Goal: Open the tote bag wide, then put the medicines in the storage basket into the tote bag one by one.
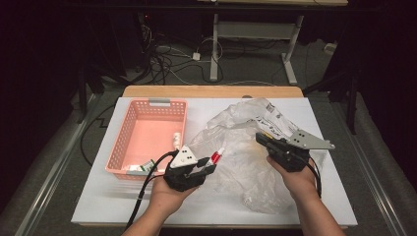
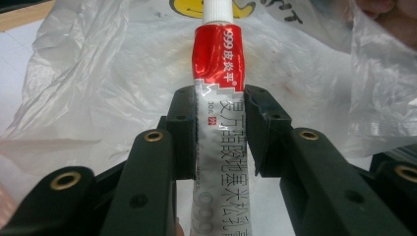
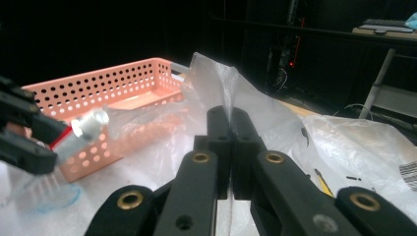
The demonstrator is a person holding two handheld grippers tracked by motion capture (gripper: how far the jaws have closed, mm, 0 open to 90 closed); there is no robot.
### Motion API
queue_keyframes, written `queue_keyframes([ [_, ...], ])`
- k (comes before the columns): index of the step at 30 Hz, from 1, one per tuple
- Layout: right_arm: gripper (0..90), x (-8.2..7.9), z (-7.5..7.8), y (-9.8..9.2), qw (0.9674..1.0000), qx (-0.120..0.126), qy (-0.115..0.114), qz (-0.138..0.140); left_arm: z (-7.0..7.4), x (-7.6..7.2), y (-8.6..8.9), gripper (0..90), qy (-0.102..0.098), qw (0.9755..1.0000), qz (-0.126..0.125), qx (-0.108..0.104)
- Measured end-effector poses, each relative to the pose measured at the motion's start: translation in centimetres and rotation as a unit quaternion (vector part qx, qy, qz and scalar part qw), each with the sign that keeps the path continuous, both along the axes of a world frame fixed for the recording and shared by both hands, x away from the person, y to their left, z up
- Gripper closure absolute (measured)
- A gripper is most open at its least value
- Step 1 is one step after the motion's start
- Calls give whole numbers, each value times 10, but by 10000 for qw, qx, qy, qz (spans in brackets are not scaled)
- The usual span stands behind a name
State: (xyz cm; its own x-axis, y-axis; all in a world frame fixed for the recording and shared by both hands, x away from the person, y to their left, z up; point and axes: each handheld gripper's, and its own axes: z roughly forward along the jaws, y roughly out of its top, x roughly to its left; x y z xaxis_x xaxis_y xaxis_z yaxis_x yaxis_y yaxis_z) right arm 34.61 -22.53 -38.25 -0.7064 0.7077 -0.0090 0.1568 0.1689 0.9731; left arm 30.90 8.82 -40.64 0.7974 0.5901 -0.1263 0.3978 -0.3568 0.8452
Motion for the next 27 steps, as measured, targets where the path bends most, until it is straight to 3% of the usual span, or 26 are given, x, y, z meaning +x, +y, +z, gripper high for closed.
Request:
queue_keyframes([
  [4,900,2,-2,0,10000,25,60,-23,-4,9,-12,663,13,10000,-33,-63],
  [8,900,4,-2,1,10000,-19,68,-34,-10,18,-26,662,-51,9999,-27,123],
  [23,900,1,1,-1,10000,44,13,-25,-18,51,-65,662,14,9993,127,361],
  [27,900,2,2,-3,10000,75,14,-54,-21,60,-71,662,44,9992,213,343],
])
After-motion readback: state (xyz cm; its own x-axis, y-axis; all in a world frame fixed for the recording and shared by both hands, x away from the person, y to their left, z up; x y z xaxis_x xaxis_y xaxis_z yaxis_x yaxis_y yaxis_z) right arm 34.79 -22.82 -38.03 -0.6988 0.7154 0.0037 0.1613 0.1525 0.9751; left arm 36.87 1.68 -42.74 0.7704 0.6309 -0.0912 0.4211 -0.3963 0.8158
